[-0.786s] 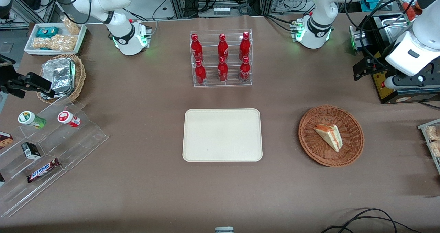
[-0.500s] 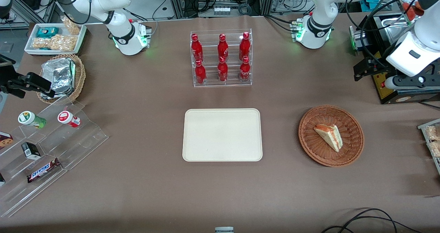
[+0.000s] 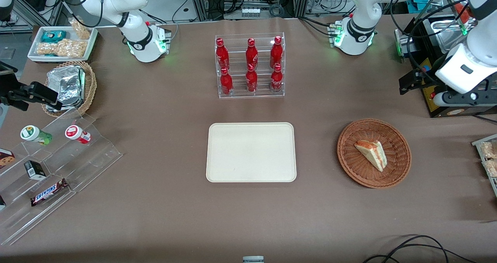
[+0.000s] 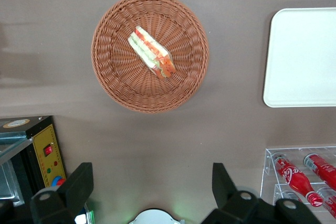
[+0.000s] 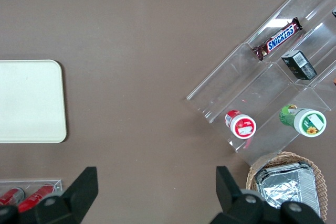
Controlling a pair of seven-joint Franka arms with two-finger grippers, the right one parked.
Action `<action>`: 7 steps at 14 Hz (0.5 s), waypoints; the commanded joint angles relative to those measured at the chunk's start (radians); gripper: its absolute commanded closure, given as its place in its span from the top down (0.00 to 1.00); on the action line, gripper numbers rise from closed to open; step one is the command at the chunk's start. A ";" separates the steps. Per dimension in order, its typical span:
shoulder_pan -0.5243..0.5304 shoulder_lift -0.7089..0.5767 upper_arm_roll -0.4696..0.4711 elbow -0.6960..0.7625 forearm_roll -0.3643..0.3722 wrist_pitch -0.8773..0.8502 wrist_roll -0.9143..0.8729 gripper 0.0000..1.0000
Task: Place sandwich from basket to tray
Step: 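Move the left gripper over the wicker basket toward the sandwich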
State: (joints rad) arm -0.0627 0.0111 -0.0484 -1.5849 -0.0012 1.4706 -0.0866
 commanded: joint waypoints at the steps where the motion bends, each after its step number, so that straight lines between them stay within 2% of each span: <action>1: 0.006 0.038 -0.001 -0.021 -0.008 0.002 0.005 1.00; 7: 0.008 0.237 0.005 -0.035 0.004 0.091 -0.002 1.00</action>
State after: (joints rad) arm -0.0608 0.1920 -0.0452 -1.6285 -0.0003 1.5336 -0.0867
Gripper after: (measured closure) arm 0.000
